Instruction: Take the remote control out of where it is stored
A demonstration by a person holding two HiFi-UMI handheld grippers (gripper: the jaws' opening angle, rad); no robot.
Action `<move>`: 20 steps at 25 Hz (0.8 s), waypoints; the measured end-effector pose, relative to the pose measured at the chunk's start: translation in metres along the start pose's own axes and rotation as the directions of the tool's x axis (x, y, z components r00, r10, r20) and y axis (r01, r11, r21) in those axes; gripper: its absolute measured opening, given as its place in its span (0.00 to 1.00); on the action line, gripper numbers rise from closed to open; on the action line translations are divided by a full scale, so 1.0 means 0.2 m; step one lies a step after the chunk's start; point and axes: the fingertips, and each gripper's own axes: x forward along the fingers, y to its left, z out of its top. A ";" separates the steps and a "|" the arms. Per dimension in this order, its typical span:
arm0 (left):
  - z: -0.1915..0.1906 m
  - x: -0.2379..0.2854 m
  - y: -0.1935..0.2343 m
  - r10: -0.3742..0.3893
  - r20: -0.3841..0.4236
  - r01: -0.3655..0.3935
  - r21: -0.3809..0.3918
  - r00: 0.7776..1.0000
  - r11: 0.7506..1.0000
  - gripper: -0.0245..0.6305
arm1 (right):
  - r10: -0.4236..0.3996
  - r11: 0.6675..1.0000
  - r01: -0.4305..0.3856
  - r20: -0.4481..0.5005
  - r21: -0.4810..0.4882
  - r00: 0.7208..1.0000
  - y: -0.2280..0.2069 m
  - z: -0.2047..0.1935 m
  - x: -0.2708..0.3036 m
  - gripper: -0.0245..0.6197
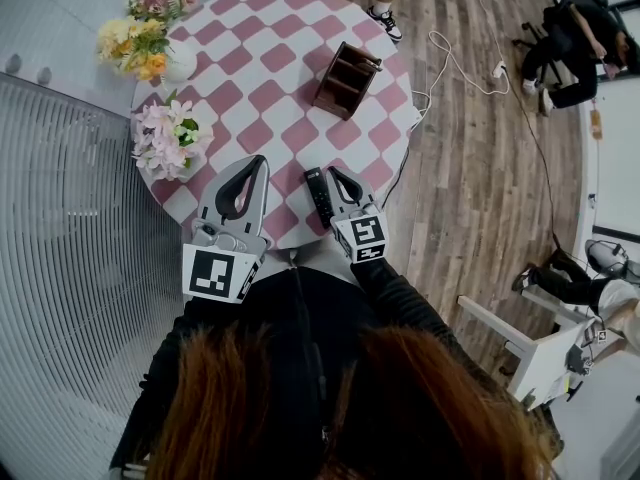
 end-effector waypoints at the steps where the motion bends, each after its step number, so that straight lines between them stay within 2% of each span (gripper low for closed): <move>1: 0.00 0.00 0.00 0.001 0.000 -0.001 0.000 1.000 1.000 0.05 | -0.008 1.000 0.008 0.024 0.006 1.000 -0.01 0.04 0.00 0.06; 11: 0.00 0.01 0.01 0.000 0.003 0.000 -0.001 1.000 1.000 0.05 | -0.054 0.998 0.042 0.230 0.056 0.972 -0.05 0.45 -0.09 0.06; 20: 0.00 0.03 0.00 -0.017 0.011 0.018 -0.005 1.000 1.000 0.05 | -0.065 0.998 0.056 0.306 0.038 0.950 0.01 0.69 -0.23 0.06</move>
